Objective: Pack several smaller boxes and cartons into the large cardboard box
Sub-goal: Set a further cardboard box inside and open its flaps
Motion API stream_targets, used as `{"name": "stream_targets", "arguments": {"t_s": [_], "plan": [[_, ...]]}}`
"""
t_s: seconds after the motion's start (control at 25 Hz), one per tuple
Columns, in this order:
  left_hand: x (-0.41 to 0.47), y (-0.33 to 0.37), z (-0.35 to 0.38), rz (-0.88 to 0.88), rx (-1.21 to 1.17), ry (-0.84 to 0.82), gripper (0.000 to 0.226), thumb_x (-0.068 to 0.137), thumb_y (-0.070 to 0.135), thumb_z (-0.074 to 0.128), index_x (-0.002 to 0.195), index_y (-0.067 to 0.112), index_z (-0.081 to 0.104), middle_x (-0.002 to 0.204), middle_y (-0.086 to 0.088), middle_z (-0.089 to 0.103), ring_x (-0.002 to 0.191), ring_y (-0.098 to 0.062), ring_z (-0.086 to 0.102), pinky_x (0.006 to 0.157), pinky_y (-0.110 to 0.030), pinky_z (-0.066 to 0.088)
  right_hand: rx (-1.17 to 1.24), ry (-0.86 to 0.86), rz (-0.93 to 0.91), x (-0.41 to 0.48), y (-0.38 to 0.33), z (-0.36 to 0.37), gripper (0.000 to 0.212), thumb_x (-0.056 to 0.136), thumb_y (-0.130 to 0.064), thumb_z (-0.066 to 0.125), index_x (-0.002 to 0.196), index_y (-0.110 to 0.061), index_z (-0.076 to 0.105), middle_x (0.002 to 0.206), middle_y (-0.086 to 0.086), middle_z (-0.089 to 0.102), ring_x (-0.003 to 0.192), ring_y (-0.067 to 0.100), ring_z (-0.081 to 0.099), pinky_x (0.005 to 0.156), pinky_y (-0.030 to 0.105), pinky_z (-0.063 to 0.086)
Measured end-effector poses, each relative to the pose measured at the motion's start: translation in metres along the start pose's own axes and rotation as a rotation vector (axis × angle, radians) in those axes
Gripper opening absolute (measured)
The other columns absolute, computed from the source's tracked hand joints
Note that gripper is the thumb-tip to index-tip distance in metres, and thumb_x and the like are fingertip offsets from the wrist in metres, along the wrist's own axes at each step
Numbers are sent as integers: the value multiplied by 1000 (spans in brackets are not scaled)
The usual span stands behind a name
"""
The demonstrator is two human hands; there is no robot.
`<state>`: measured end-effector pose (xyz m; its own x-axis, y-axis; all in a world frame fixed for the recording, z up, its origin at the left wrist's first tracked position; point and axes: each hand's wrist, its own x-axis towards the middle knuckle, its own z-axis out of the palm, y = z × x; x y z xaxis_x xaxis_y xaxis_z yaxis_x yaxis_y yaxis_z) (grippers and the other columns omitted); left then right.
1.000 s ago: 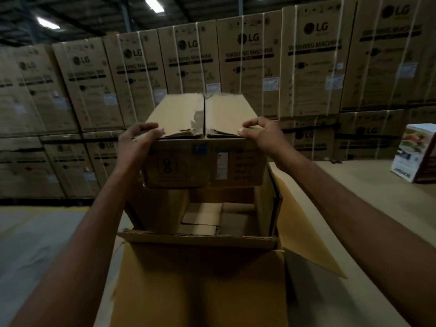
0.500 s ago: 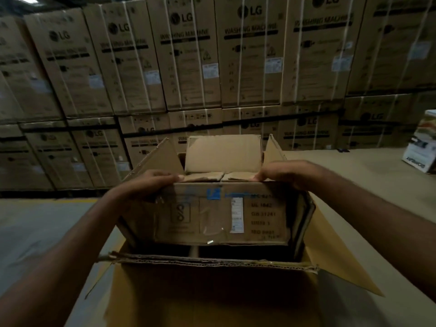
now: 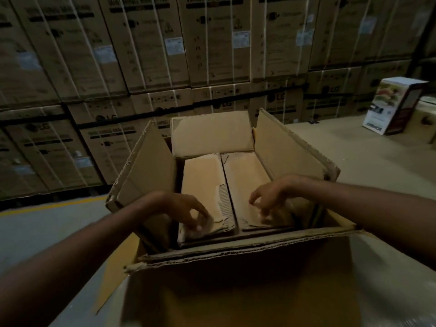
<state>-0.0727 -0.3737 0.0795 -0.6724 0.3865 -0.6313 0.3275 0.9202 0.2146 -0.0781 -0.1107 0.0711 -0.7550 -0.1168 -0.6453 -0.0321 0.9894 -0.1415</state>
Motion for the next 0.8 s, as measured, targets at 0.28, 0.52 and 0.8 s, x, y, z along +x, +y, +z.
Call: {"name": "stream_targets", "arguments": {"t_s": [0.28,0.52,0.8], "plan": [[12,23,-5,145,89,12,52,101,29,62,151,24,49,146,1,52,125,-18,53,93,-27,41,15,-57,-61,17,-38,-12,64,99,-17,62,158,-19,37,161,4,39,142,28,43,118,50,38],[11,8,-21,161,57,438,49,105,18,51,153,23,44,150,-4,53,131,-23,54,106,-40,47,529,227,-148,30,-72,-15,8,98,-15,62,104,-11,65,102,4,67,87,15,62,78,32,54],[-25,-31,-58,-139,155,789,26,101,37,55,123,27,67,120,1,69,110,-21,62,87,-36,49,368,244,-628,35,-132,-17,58,97,-1,50,151,-21,46,146,7,56,129,20,55,106,39,52]]}}
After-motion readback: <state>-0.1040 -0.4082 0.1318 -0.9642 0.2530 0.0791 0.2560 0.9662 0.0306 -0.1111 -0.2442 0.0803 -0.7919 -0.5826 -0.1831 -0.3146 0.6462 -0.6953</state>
